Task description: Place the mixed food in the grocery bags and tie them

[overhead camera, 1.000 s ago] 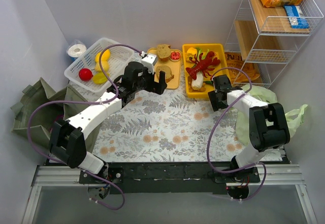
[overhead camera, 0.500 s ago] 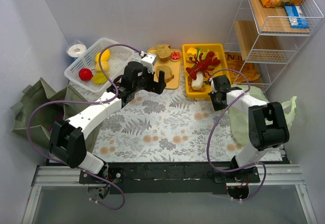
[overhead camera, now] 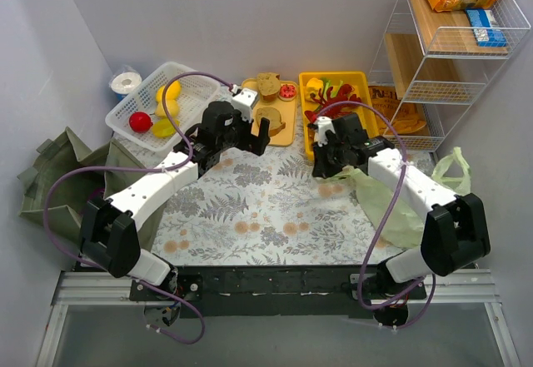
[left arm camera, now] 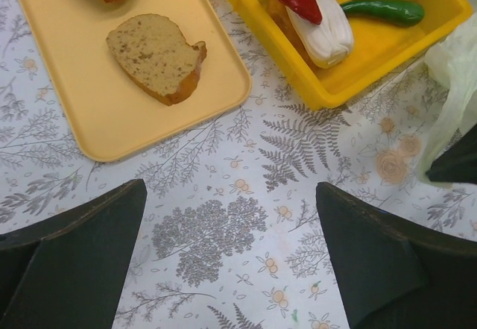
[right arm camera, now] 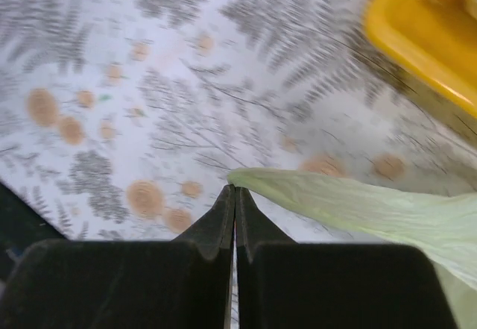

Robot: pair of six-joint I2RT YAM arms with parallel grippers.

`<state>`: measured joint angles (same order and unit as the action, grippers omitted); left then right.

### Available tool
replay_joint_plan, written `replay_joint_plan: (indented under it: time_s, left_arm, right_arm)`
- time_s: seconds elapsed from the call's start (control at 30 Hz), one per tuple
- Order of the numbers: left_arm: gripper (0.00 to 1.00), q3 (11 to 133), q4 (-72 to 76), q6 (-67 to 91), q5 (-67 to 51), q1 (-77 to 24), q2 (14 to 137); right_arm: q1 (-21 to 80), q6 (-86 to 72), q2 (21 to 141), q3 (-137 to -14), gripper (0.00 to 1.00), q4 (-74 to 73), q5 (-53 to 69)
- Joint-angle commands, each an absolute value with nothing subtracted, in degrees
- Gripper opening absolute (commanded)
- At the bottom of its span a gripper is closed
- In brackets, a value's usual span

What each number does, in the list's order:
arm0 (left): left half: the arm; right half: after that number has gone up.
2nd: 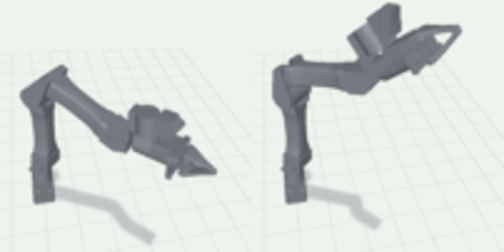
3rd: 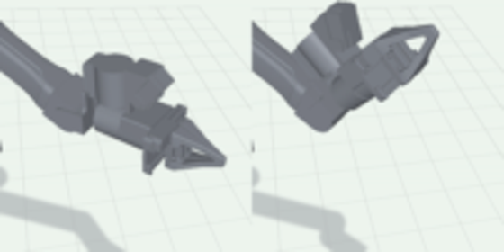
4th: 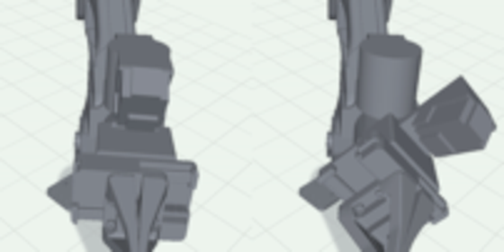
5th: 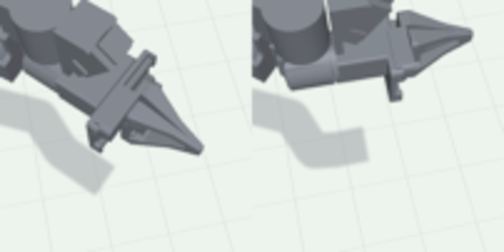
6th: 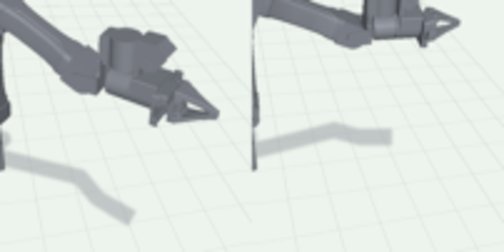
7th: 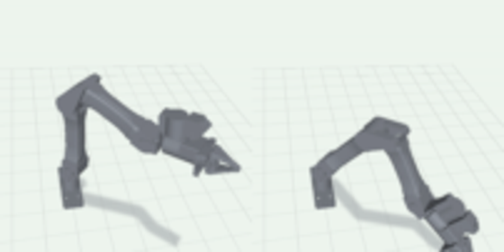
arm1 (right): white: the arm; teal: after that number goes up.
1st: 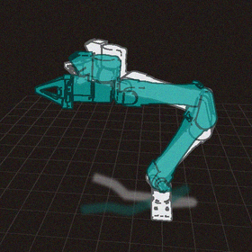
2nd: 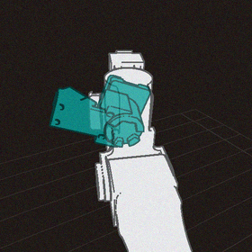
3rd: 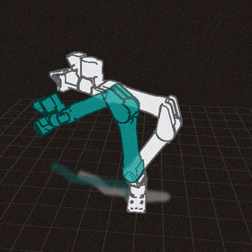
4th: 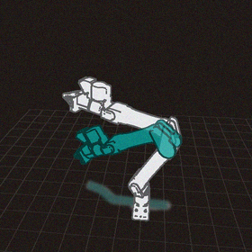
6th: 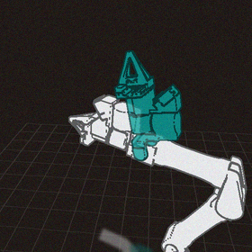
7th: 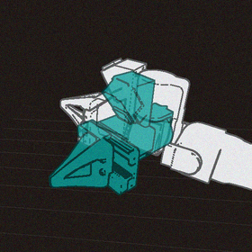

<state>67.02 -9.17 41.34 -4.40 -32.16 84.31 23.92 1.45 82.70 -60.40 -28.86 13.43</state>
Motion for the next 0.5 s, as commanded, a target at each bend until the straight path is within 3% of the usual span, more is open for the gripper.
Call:
replay_joint_plan:
  time_s: [0.0, 0.17, 0.37, 0.4, 0.47]
  left_arm:
    - [0.98, 65.48, -9.14, 36.65, 2.34, -32.26, 78.31]
    - [0.98, 64.78, -9.23, 34.11, 13.33, -31.38, 77.26]
    - [0.98, 63.29, -9.84, 34.45, 15.82, -26.28, 73.84]
    - [0.98, 62.76, -10.28, 34.28, 15.56, -25.93, 73.31]
    - [0.98, 60.30, -10.37, 33.31, 13.81, -25.93, 70.95]
  right_arm:
    - [31.89, -1.05, 82.00, -66.96, 0.01, -29.88, 23.55]
    - [39.98, -2.63, 86.74, -73.30, 0.01, -26.29, 30.22]
    - [43.33, -3.96, 89.38, -78.39, 0.03, -22.67, 34.19]
    - [43.42, -4.22, 89.38, -79.01, 0.23, -23.55, 34.36]
    - [43.33, -4.48, 88.86, -80.24, 0.50, -24.78, 34.72]
